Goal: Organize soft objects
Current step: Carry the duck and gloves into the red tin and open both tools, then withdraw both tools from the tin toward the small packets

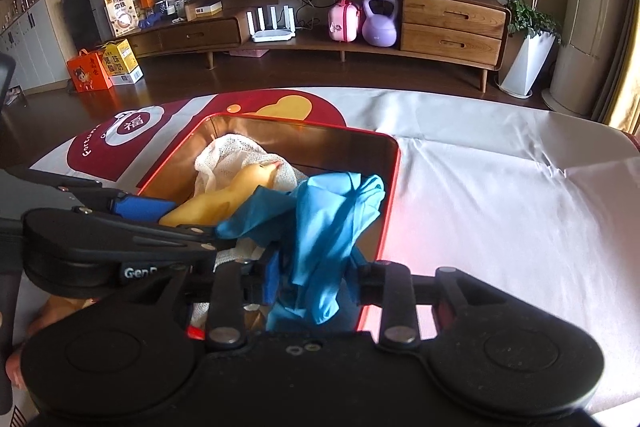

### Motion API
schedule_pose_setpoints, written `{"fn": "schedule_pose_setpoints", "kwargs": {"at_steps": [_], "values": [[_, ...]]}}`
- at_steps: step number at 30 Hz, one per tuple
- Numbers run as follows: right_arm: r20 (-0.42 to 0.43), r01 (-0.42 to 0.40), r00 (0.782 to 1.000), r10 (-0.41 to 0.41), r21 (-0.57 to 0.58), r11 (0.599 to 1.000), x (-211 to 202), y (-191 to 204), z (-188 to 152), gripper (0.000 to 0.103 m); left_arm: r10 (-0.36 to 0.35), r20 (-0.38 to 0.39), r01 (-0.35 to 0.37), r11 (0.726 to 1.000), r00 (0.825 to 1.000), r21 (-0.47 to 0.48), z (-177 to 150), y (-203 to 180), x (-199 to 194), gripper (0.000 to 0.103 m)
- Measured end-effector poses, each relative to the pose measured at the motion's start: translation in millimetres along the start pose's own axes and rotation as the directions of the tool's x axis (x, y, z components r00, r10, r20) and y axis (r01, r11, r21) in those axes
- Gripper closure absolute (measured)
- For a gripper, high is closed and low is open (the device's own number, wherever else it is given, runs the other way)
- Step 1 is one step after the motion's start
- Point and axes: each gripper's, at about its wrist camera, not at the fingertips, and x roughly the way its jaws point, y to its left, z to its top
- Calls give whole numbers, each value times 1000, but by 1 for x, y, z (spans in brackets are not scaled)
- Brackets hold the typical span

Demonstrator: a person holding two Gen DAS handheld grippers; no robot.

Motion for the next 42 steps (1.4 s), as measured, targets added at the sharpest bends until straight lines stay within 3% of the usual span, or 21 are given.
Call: {"fn": "schedule_pose_setpoints", "kwargs": {"at_steps": [15, 34, 42], "values": [[43, -21, 999, 20, 18, 1000, -46, -2, -4, 43, -10, 69, 10, 1000, 998, 11, -7, -5, -47, 37], [103, -22, 994, 26, -35, 999, -143, 22, -23, 34, -45, 157, 38, 998, 987, 47, -40, -23, -152, 37], [144, -46, 988, 47, -4, 999, -178, 28, -41, 27, -74, 189, 64, 996, 979, 58, -63, -31, -192, 37]]}}
